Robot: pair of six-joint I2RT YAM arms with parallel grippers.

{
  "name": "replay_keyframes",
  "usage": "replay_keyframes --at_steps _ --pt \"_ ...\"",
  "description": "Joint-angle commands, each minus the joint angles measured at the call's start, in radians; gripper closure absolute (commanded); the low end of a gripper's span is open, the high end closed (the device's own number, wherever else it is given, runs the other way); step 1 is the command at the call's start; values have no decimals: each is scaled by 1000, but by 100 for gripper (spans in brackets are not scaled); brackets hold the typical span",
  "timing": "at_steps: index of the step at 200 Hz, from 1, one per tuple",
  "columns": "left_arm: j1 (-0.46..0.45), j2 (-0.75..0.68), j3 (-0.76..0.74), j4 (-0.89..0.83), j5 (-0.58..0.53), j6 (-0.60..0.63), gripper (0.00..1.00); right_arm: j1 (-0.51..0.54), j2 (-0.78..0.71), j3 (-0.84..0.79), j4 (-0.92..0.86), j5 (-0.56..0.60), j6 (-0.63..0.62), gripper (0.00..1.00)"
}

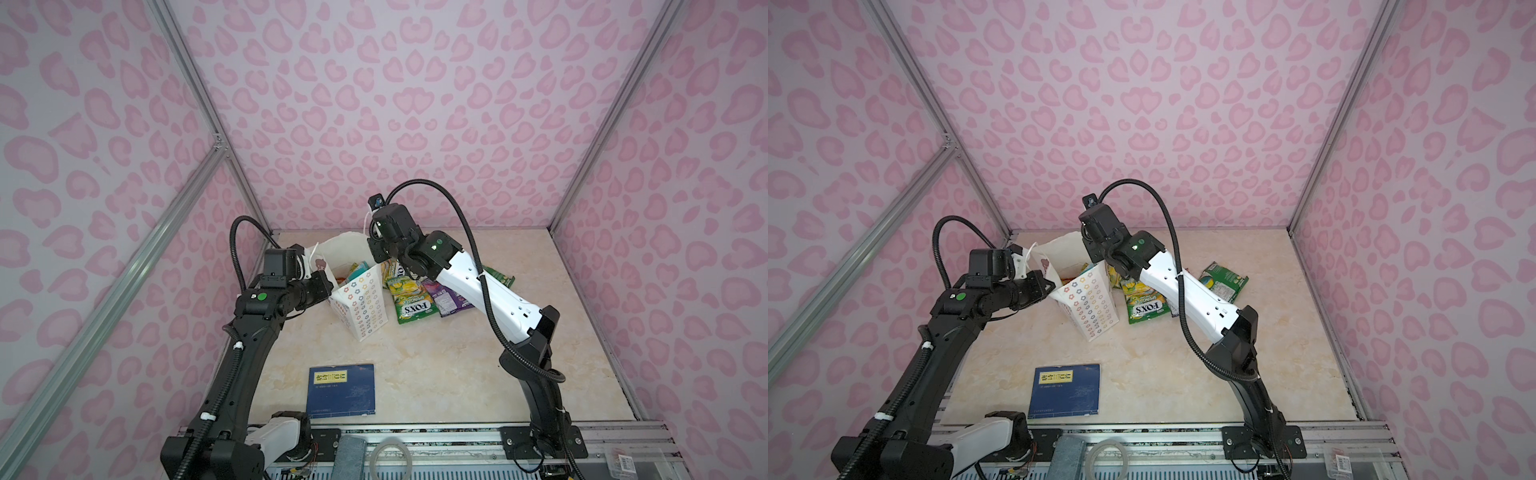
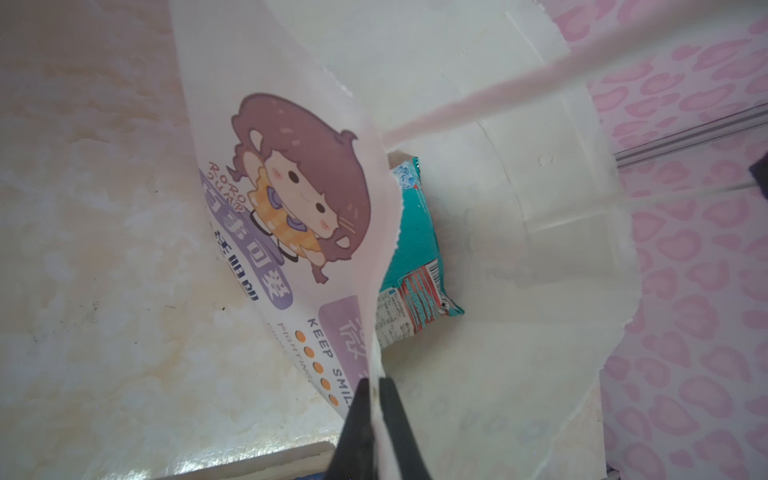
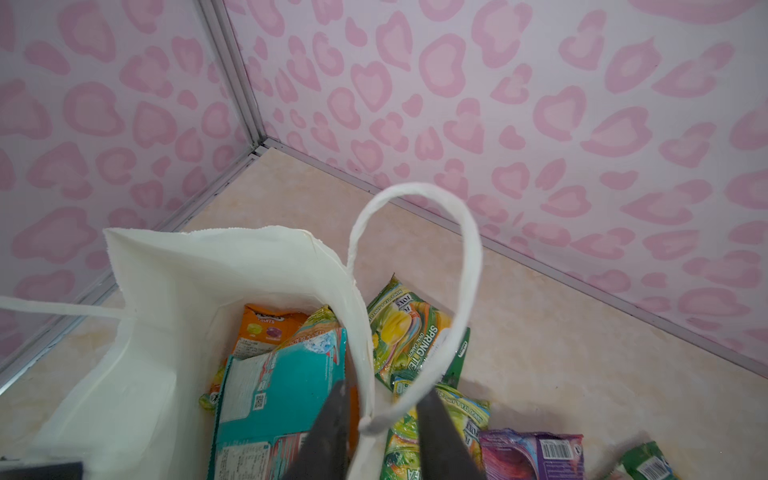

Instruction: Place the snacks into the paper bag

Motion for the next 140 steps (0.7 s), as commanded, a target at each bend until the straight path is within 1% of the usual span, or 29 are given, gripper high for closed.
replay_keyframes --at_steps 1,14,30,47,57,66,79,92,120,140 --pt "2 28 47 -23 -28 -20 91 6 -15 5 13 -100 -7 100" --pt "-1 58 97 -51 -8 -41 92 22 -58 -22 9 -90 -18 100" --pt "-12 84 163 -83 0 -55 92 47 -146 -114 38 -62 -22 100" --pt "-34 96 210 -96 -38 -47 91 67 -264 -275 122 -40 -3 100" --pt "-38 114 209 -100 -78 -40 91 70 -337 -398 198 -57 26 100" --pt "-37 142 212 -122 -103 -35 91 71 -377 -468 248 -69 55 100" --pt "-38 168 215 -140 -86 -31 92 69 -408 -557 289 -67 86 100" --pt "-39 156 203 -111 -58 -42 92 64 -417 -598 293 -68 105 100" --pt "-44 144 202 -100 -70 -48 91 57 -432 -647 304 -67 119 100" --pt "-46 154 191 -96 -27 -48 91 46 -437 -662 301 -58 134 100"
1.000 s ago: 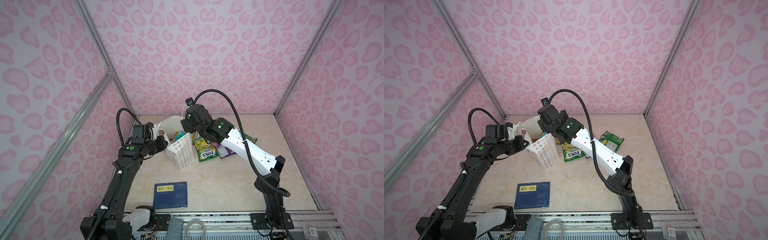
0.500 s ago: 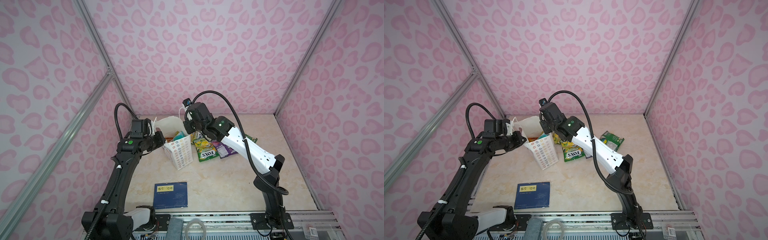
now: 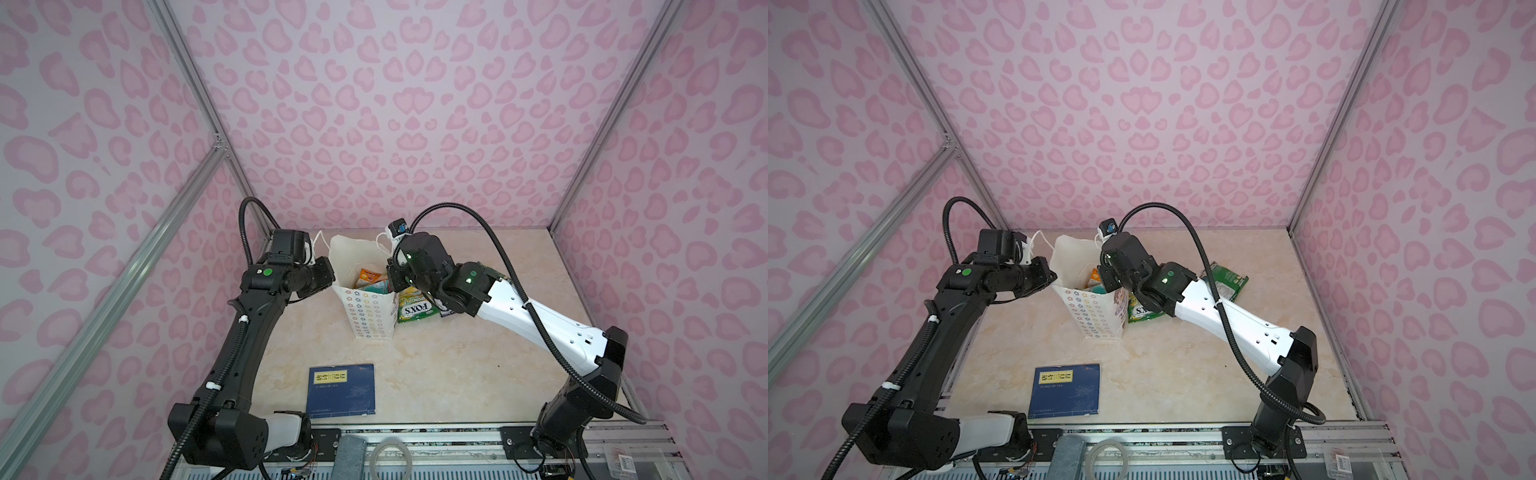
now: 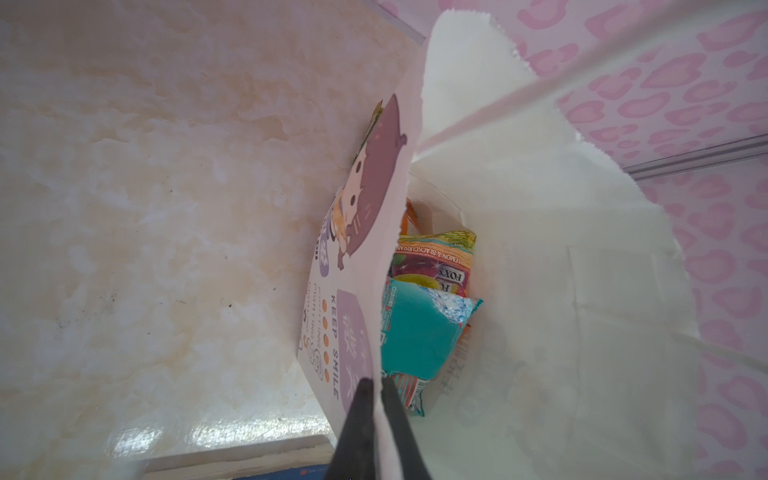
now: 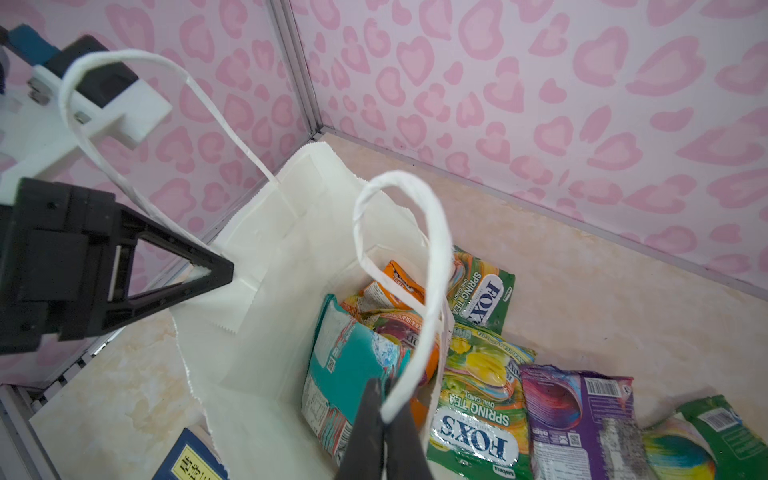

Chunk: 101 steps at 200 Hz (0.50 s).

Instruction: Place the snacks into the paper bag

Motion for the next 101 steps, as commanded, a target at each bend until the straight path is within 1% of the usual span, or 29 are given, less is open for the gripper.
replay_keyframes --at_steps 1,13,24,30,40,56,74,85,101 --pt "-1 4 -8 26 39 -3 91 -11 -5 -17 43 12 30 100" --pt "-3 0 -15 41 62 -3 91 -22 -7 -23 44 17 35 94" --pt "-4 -5 -12 34 52 -4 91 -29 -6 -24 43 11 33 91" --pt "-4 -10 -7 25 28 -4 91 -33 -6 -22 43 5 33 92" --pt "-5 -25 -1 10 -23 -7 91 -33 -6 -21 44 0 34 100" --pt "-7 -68 -2 1 -80 -13 91 -32 -8 -22 52 -23 49 100" --pt "-7 -99 -5 -5 -94 -12 91 -18 -8 -23 66 -47 64 100" --pt "-7 -100 -7 -5 -97 -11 91 -5 -4 -23 80 -38 64 100" --pt "-7 -75 -13 -4 -133 -5 91 -2 20 -10 82 -35 69 100"
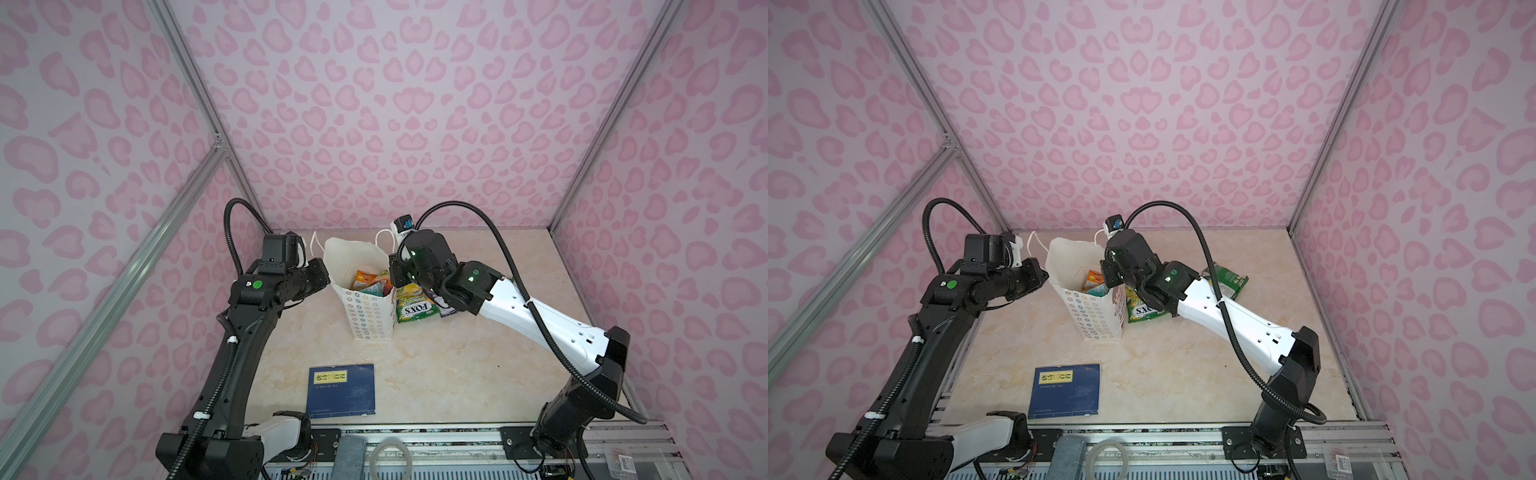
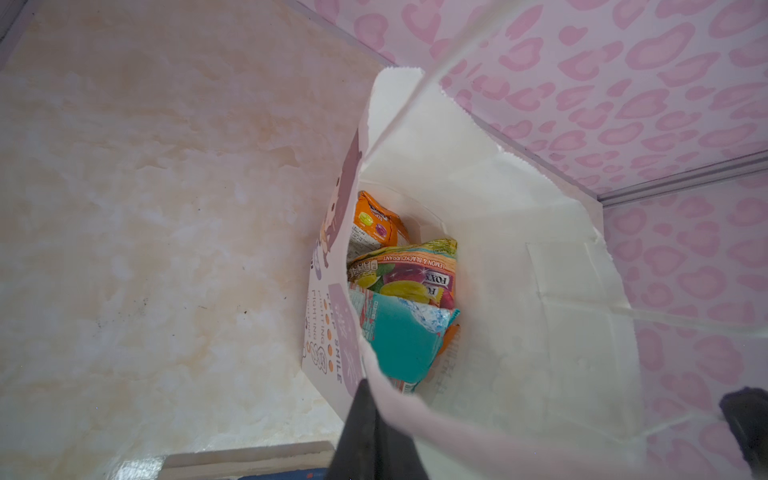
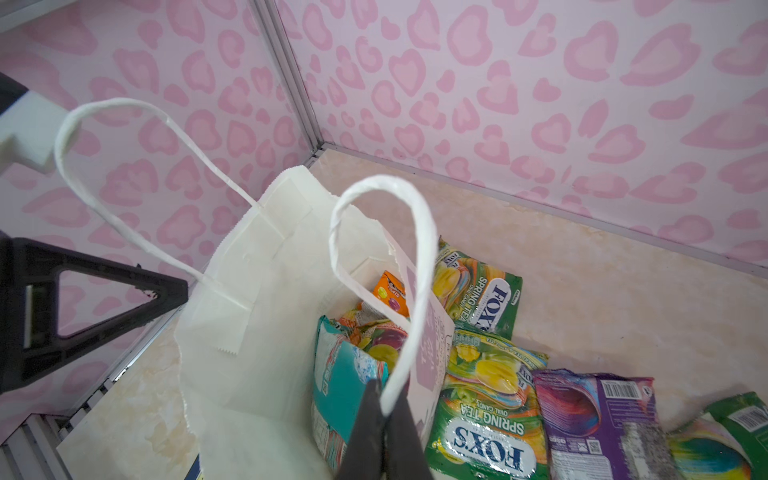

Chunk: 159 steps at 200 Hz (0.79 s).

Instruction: Place the snacks into the paper bag

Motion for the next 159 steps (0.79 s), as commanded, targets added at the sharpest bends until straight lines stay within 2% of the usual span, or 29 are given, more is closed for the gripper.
replay_keyframes --at_steps 1,22,44,56,76,88,96,105,110,112,115,136,159 --pt "1 26 -2 2 -65 3 91 10 28 7 39 -6 21 100" --pt "1 71 -2 -6 -56 10 92 9 54 27 25 -9 23 100" --pt "1 42 5 10 -71 5 92 6 51 26 31 -13 28 100" --pt "1 24 17 11 -87 5 91 -1 52 27 30 -16 29 99" --pt "1 19 37 -10 -48 7 87 -9 48 24 31 -19 34 96" --pt "2 -6 30 -5 -33 3 74 -10 45 21 32 -22 34 95" --pt "0 -29 31 -5 -28 3 54 -10 44 21 32 -22 33 95" --pt "0 -56 33 -2 -19 5 36 -10 45 23 31 -23 29 95" --pt "-2 -69 33 5 -17 5 19 -10 44 22 29 -23 28 95" --pt "-2 -74 31 7 -17 5 8 -10 44 23 30 -23 28 94" --pt "-2 -79 31 10 -18 4 0 -11 46 23 30 -23 28 94" --pt "-4 -70 36 12 -32 19 2 -11 43 22 26 -25 26 94" --pt "-15 21 78 -16 -61 30 2 -14 34 8 36 -23 27 93"
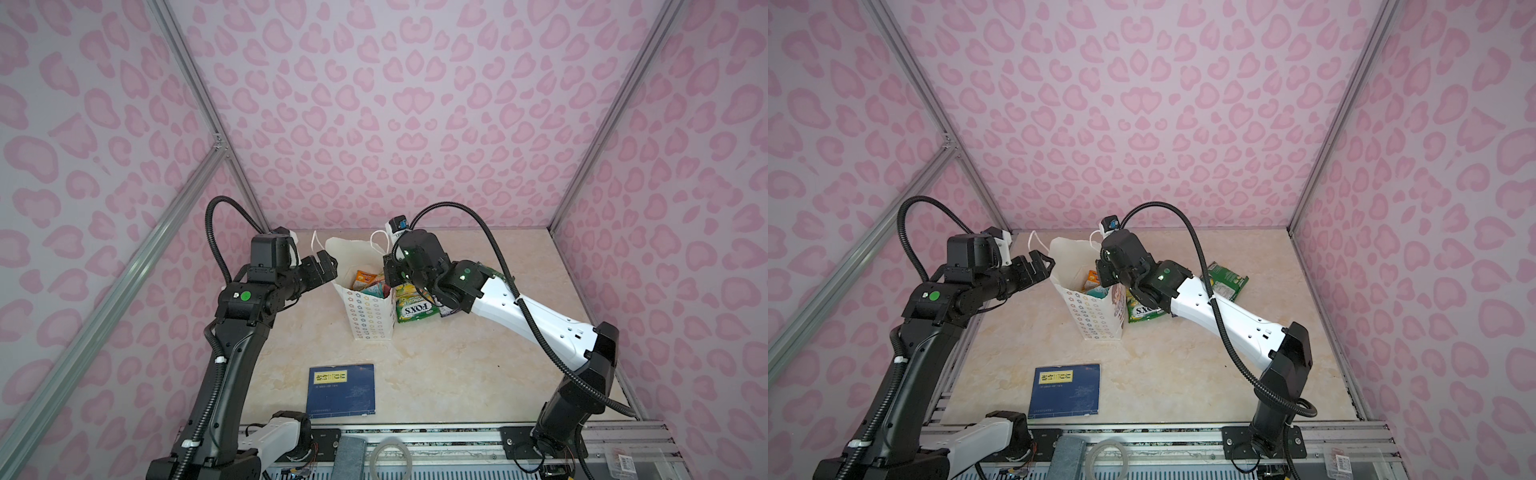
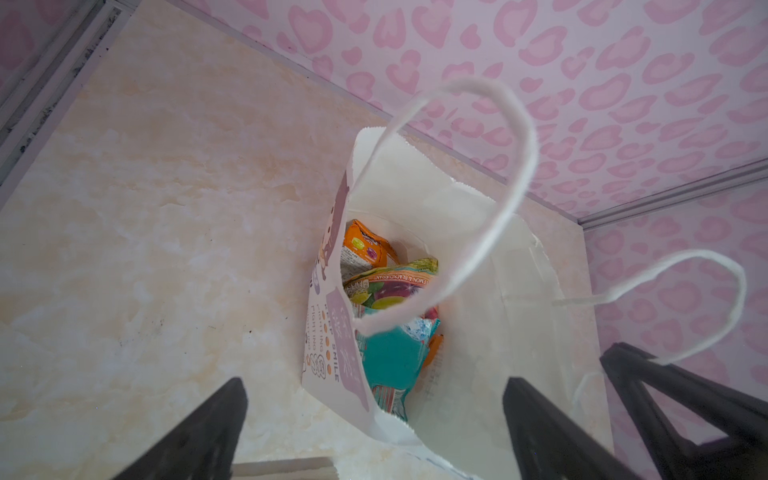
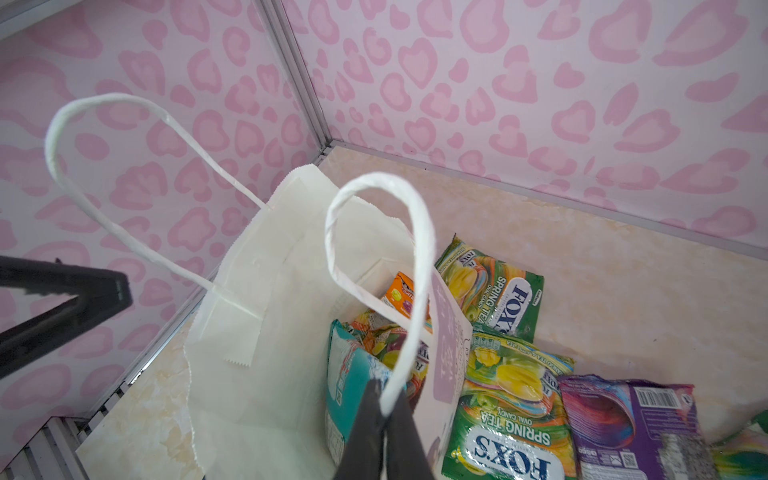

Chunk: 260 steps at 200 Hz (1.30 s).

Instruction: Place the snacks into the paper bag

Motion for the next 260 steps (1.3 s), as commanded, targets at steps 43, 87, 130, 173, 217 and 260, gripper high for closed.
replay_keyframes --at_steps 43,87,130,173,217,260 --pt "-46 209 79 -21 -138 -3 9 -7 -27 -40 29 -6 2 93" --pt "-49 237 98 -18 -135 -39 95 -9 -32 -45 30 -14 -13 93" --pt "-50 157 129 -44 -209 -18 97 -1 -4 46 24 -42 -27 93" --pt "-47 175 69 -37 -216 4 97 1 86 120 41 -87 -10 94" --pt "-33 190 38 -10 -214 13 97 0 163 191 36 -110 -7 95" --pt "-13 167 13 5 -173 23 97 -7 131 179 16 -88 -19 38"
